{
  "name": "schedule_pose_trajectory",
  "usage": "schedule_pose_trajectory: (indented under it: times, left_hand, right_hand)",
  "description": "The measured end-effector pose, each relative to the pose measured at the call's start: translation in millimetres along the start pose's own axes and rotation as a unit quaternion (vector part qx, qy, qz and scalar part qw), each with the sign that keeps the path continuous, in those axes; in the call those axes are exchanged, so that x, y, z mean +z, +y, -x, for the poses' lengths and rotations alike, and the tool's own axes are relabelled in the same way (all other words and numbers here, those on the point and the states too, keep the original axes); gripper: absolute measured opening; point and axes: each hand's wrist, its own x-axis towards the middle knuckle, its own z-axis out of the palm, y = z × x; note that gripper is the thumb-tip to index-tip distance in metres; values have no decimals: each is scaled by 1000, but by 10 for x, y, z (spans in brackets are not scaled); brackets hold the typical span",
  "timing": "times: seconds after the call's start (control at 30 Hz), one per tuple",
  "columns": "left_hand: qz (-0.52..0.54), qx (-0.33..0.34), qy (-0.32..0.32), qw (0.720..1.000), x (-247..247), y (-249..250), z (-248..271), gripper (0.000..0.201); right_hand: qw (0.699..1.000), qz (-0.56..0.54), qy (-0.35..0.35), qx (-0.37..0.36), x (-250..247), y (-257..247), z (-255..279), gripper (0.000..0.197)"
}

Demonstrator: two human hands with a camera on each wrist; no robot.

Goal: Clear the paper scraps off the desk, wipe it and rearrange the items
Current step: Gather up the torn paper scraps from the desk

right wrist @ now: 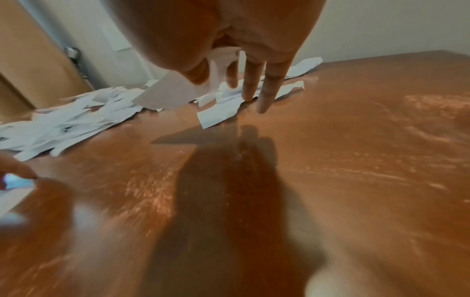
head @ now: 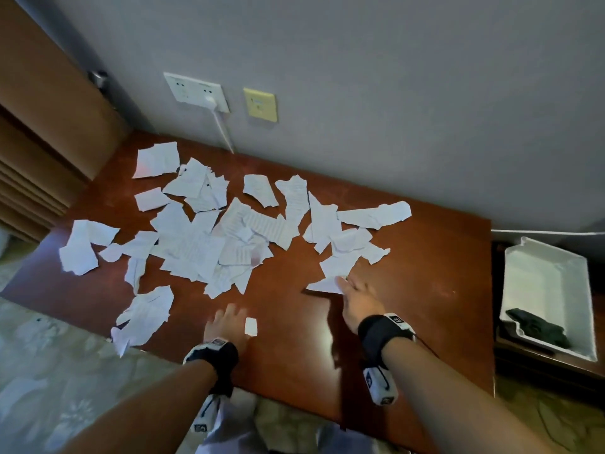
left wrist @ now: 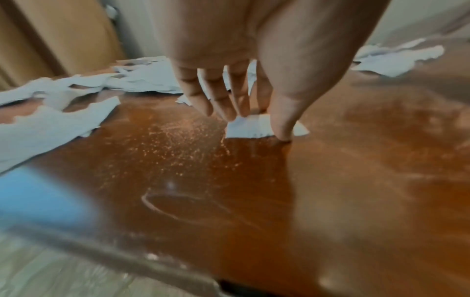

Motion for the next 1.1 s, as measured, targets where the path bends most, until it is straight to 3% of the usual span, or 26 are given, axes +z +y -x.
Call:
schedule_pose_trajectory:
  times: [0.1, 0.2, 0.37, 0.5, 0.7, 0.9, 1.0, 1.1]
  left_hand:
    - [-55, 91, 7, 994, -55, -155, -245, 45]
    - [-117, 177, 4, 977, -152, -284, -395, 32]
    - [-71, 246, 5, 967, -468, -401, -628, 16]
    - [28, 208, 19, 978, -829, -493, -966, 23]
    - [53, 169, 0, 984, -1120, -606, -1479, 60]
    - [-155, 109, 51, 981, -1085, -807, -1659, 100]
    - [-128, 61, 5, 990, -1050, -847, -1738, 113]
    - [-86, 59, -17, 994, -1046, -818, -1778, 109]
  right_hand:
    - [999, 3, -8, 44, -31, -129, -190, 76]
    - [997, 14, -35, 69, -40, -281, -302, 67]
    - [993, 21, -45, 105, 67, -589, -279, 45]
    - [996, 28, 8, 79, 284, -801, -278, 37]
    - [999, 9, 29, 34, 486, -1060, -427, 34]
    - [994, 84, 25, 67, 408, -1037, -636, 63]
    - [994, 57, 31, 87, 396, -979, -689, 75]
    - [995, 20, 14, 98, 339, -966, -720, 83]
